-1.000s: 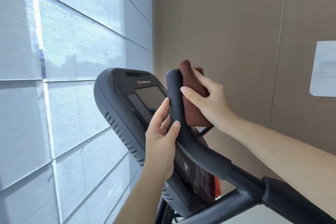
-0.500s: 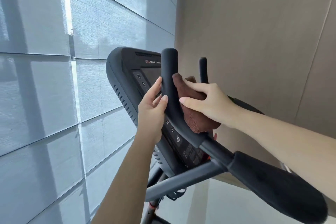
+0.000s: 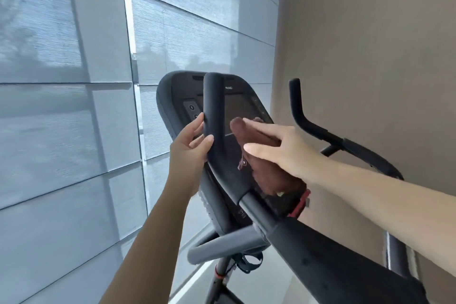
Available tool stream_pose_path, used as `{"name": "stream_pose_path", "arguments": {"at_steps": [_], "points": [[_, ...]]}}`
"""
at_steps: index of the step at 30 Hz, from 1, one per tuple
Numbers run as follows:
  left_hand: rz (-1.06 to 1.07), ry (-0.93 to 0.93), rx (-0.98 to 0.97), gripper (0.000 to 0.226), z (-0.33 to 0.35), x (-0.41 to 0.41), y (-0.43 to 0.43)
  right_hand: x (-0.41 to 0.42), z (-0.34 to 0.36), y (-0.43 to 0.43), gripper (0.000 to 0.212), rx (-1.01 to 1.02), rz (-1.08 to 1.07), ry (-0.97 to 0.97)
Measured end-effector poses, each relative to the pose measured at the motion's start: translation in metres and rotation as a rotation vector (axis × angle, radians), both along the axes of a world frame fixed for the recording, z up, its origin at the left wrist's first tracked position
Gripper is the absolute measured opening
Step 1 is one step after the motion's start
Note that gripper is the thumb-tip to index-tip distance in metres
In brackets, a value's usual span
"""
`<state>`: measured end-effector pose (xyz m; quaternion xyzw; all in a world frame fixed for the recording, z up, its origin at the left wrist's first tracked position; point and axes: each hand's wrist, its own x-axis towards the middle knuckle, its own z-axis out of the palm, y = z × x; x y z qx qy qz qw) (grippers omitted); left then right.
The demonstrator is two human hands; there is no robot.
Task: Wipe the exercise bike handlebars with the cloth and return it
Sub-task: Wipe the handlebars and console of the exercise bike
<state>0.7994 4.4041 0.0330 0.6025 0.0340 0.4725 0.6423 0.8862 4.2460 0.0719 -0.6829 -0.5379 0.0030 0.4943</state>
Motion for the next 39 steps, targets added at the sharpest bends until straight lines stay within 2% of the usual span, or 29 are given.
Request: {"name": "stream_pose_path", "arguments": {"at_steps": [4, 7, 9, 14, 19, 21, 25, 32, 36, 39], "points": [[0.119, -0.007, 0.027, 0.045, -0.004, 0.001, -0.006, 0.015, 0.012, 0.05, 0.046, 0.356, -0.064, 0.112], [0.175, -0.001, 0.025, 0.045, -0.008, 0.002, -0.008, 0.023, 0.018, 0.08, 0.041, 0.477, 0.039, 0.206], [0.203, 0.009, 0.031, 0.045, -0.01, 0.002, -0.008, 0.032, 0.017, 0.089, 0.037, 0.485, 0.136, 0.254], [0.283, 0.005, 0.03, 0.041, -0.007, 0.006, -0.014, 0.047, -0.016, 0.082, 0.037, 0.36, 0.357, 0.32], [0.333, 0.037, 0.048, 0.04, -0.005, 0.009, -0.023, 0.051, -0.032, 0.071, 0.037, 0.323, 0.471, 0.327], [0.334, 0.073, 0.052, 0.039, -0.004, 0.007, -0.024, 0.054, -0.022, 0.072, 0.036, 0.381, 0.457, 0.327], [0.371, 0.091, 0.082, 0.038, -0.006, 0.004, -0.022, 0.053, 0.003, 0.094, 0.031, 0.605, 0.274, 0.416], [0.389, 0.07, 0.082, 0.038, -0.006, 0.006, -0.021, 0.064, 0.004, 0.099, 0.019, 0.384, 0.552, 0.447], [0.389, 0.062, 0.083, 0.039, -0.007, 0.007, -0.019, 0.064, -0.03, 0.084, 0.02, 0.187, 0.631, 0.539], [0.372, 0.068, 0.086, 0.039, -0.005, 0.005, -0.017, 0.066, -0.04, 0.071, 0.028, 0.14, 0.631, 0.479]]}}
